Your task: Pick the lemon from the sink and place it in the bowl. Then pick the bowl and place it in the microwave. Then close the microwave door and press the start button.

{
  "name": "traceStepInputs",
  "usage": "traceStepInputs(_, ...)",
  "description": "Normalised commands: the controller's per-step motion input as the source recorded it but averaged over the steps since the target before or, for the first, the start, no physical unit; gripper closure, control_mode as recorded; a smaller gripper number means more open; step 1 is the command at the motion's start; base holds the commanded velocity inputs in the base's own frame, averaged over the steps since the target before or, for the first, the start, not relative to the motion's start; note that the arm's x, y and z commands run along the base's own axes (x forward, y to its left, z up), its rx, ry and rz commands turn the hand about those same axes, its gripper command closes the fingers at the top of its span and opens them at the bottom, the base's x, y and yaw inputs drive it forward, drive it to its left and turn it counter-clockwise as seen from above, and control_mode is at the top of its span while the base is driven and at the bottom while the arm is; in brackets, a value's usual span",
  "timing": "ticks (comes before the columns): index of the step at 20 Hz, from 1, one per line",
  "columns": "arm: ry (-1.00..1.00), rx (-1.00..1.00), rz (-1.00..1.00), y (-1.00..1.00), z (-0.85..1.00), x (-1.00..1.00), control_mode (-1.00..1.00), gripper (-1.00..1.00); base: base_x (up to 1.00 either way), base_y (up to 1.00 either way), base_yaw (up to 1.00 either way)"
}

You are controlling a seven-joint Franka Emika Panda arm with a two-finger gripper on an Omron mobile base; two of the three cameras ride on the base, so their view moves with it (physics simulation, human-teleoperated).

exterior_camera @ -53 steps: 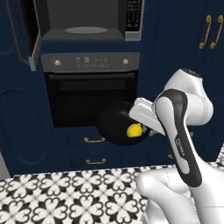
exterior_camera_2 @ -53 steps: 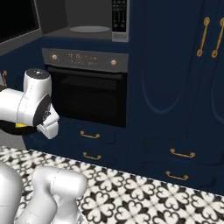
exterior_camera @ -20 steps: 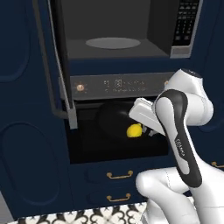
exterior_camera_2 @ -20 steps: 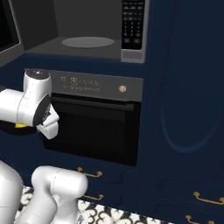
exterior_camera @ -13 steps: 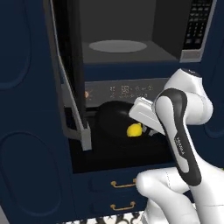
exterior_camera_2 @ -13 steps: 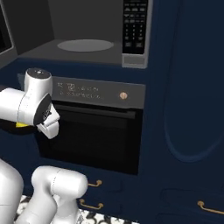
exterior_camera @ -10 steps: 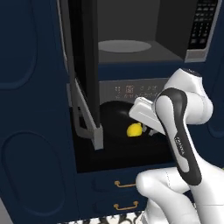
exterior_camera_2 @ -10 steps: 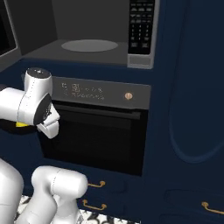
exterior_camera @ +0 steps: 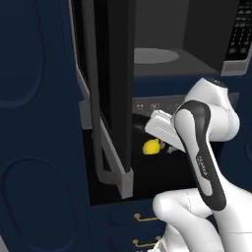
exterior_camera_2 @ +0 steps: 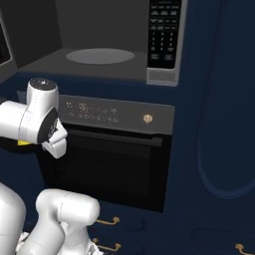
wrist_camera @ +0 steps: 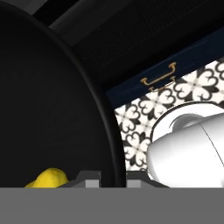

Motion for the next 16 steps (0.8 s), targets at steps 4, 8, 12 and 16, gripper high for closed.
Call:
traceStepInputs(4,0.0,0.0,0.0,0.0,0.0,0.0,1.0,1.0,0.29,0.16,0.0)
traceStepInputs(8,0.0,0.0,0.0,0.0,0.0,0.0,1.0,1.0,0.34,0.16,0.0)
traceStepInputs(12,0.0,0.0,0.0,0.0,0.0,0.0,1.0,1.0,0.4,0.18,0.0)
traceStepInputs(16,0.0,0.0,0.0,0.0,0.0,0.0,1.0,1.0,0.27,0.18,0.0)
